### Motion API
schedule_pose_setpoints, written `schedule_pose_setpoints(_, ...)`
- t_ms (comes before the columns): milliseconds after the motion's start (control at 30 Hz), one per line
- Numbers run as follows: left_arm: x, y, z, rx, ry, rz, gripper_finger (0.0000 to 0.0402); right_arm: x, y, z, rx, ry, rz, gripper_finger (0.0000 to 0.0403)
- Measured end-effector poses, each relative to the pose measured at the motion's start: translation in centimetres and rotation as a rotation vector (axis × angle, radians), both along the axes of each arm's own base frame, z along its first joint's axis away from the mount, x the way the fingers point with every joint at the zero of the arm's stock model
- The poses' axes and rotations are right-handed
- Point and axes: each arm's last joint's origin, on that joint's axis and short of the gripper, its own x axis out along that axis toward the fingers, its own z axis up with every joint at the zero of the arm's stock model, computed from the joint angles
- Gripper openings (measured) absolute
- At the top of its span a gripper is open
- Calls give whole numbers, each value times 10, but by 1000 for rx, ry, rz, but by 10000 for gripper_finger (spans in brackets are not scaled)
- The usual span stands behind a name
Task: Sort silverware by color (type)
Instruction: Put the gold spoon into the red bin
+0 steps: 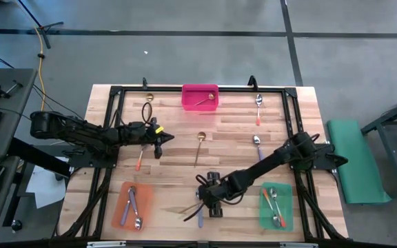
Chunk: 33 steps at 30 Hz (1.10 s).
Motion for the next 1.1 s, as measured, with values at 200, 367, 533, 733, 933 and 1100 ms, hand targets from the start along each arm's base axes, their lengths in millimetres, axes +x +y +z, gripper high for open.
schedule_pose_setpoints(200, 0, -2, 0, 0, 3, -8, 0, 1, 0, -10, -19, 27, -3, 137)
schedule_pose_setpoints(367, 0, -2, -1, -1, 9, -8, 0, 0, -1, -11, -36, 35, -4, 90)
schedule_pose_setpoints(533, 0, -2, -1, 0, 10, -8, 0, 0, -2, -12, -41, 38, 11, 47)
schedule_pose_setpoints(733, 0, -2, -1, 0, 10, -8, 0, 0, -1, -9, -52, 22, 62, 6)
schedule_pose_setpoints(933, 0, -2, -1, 1, 11, -8, 0, -3, -2, 16, -33, -9, 97, 1)
schedule_pose_setpoints(1100, 0, -1, -1, 3, 10, -2, 0, -8, -19, 48, -79, -47, 76, 0)
